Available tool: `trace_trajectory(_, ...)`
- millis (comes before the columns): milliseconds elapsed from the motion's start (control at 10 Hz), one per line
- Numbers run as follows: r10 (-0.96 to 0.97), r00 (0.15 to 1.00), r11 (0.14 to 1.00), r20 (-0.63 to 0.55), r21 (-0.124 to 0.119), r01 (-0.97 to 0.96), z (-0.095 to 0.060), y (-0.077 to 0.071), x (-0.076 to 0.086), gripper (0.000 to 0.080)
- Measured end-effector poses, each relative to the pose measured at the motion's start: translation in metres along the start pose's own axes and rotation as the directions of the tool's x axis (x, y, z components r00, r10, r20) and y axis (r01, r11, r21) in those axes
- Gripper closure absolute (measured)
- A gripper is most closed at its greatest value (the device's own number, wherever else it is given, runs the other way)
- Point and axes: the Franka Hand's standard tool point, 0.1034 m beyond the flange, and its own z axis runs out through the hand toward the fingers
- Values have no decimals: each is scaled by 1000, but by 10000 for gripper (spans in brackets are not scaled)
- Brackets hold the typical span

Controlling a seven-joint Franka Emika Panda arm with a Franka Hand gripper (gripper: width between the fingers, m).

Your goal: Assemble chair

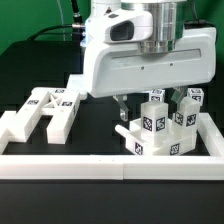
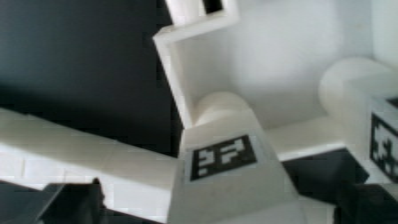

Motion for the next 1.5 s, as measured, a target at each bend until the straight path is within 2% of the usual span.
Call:
trace_trajectory(300,-140,990,990,9,-14,141,0,3,-1,151)
trace_trajectory(400,-140,990,990,10,-15,140,0,3,-1,251)
trace_trajectory(500,-139,990,990,10,-15,139,0,3,-1,406)
trace_trajectory(600,-139,990,990,10,-15,139,0,3,-1,509)
trace_trajectory(900,-113,994,994,11,-15,113,1,3,-2,509)
trace_trajectory(1300,282,959,959,-4,-8,-282,2,3,0,509)
trace_trajectory(1500,495,869,869,-5,3,-495,2,2,1,509)
